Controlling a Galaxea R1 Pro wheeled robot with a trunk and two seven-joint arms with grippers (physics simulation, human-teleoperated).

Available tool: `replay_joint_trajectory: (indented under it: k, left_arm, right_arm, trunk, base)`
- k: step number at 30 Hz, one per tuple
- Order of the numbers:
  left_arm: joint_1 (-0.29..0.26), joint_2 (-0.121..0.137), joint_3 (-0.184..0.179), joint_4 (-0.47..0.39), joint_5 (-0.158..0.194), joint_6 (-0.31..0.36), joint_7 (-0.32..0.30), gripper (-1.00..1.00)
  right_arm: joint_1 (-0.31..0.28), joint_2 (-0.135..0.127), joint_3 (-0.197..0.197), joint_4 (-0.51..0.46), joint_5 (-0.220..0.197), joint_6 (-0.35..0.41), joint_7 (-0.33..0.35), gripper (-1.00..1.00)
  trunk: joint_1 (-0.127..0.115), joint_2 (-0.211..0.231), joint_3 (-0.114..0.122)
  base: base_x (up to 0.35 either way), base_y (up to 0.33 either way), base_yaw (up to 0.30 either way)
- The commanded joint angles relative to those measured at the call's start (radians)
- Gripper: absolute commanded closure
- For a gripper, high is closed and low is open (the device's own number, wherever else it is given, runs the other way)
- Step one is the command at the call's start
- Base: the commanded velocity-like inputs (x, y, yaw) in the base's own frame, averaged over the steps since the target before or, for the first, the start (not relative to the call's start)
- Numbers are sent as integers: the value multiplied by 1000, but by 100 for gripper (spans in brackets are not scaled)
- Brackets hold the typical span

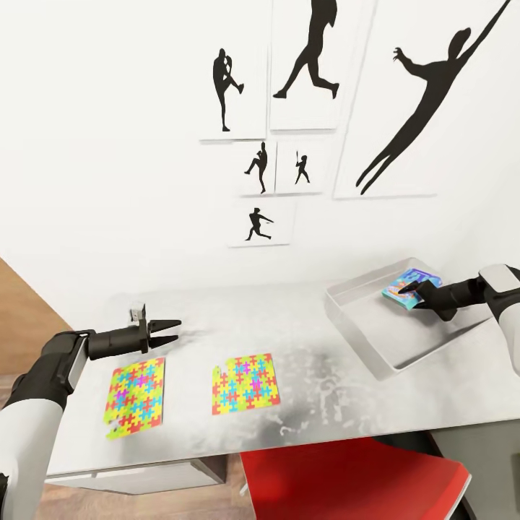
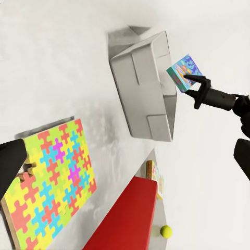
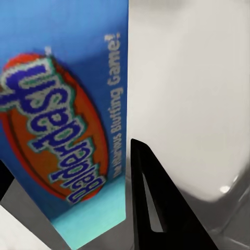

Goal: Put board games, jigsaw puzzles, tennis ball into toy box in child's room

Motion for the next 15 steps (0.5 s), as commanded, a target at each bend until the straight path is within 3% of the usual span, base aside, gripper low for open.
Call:
replay_joint_trajectory:
  k: [1, 12, 15]
  left_arm:
    - [-1, 0, 0, 0, 1, 10, -2, -100]
    - [-1, 0, 1, 0, 1, 10, -3, -100]
    - [-1, 0, 1, 0, 1, 10, -3, -100]
  right_arm:
    - [-1, 0, -3, -1, -11, 3, -10, 100]
    - [-1, -17, -5, -5, -12, 3, -10, 100]
    - [-1, -38, -7, -5, -12, 3, -10, 100]
  trunk:
    - [1, -2, -2]
    - [1, -2, -2]
    - [1, -2, -2]
  base:
    - [0, 0, 0]
    - [0, 0, 0]
    - [0, 0, 0]
